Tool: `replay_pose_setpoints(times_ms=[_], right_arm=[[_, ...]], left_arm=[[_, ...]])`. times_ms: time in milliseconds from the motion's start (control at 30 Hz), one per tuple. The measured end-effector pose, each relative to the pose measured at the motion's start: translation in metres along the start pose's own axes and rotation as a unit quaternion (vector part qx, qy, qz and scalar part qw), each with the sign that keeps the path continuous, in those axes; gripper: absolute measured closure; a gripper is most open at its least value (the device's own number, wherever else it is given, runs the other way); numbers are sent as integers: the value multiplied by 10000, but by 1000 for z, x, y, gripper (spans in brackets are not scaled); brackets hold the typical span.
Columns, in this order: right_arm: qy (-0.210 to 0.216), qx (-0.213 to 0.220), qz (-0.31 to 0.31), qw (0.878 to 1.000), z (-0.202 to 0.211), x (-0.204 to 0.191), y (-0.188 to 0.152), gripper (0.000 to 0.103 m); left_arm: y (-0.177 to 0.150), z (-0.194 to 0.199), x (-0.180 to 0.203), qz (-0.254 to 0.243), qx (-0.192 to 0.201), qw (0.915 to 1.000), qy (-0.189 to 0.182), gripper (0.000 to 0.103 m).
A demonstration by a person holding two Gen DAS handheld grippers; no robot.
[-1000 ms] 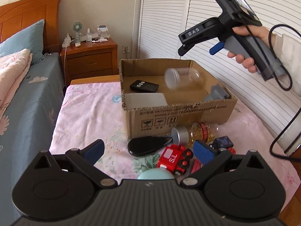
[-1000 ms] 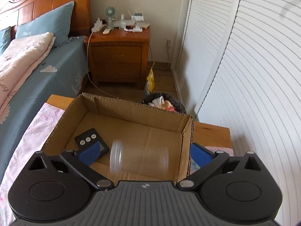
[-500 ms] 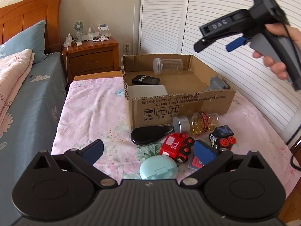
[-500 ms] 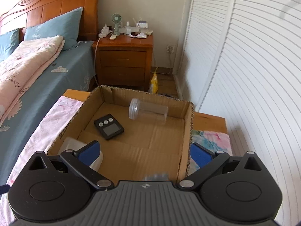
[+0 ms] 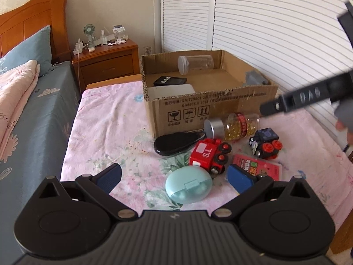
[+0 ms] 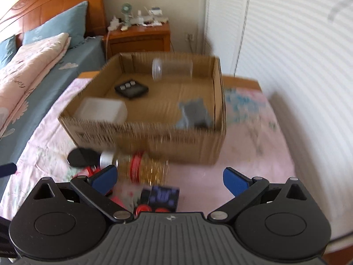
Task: Organize rigid objects
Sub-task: 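Move the right tool to the black toy train while the left tool approaches the teal case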
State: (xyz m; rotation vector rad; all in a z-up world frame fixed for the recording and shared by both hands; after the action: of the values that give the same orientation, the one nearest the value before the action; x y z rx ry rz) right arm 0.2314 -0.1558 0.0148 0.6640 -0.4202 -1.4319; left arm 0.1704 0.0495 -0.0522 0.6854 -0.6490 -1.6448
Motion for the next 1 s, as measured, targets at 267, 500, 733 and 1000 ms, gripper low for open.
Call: replay_pose_setpoints(times_ms=[267,500,733,1000], right_arm=[[-91,-366,-212,9991,-40,-5,-31,0],[-500,-468,-150,9975,-52,4,-41,0],[-587,-439,-356,9967,-47,33,-54,0],[-547,-261,-259,9978,-43,34,-58,0]], left_arm=[[-3,-4,3,-127,-68,9999,23,1],[-5,-11,7,-151,-189,9997,-31,1],[-8,-29,13,-217,-395,9990,-74,1],[-15,-61,15,-192,-770,9968,104,2]])
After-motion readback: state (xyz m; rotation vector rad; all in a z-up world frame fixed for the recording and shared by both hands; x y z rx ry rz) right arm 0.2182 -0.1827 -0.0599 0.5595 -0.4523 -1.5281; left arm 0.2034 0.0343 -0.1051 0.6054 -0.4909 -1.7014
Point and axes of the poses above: each gripper's, at about its wrist camera, not at the fingertips, and z roughly against the way its jaws point, x to its right, y to its top, the point moved 4 cm from there along -z, roughly the way its jaws point, and after that the axes turned 7 degrees about y, right-handed, at the moved point
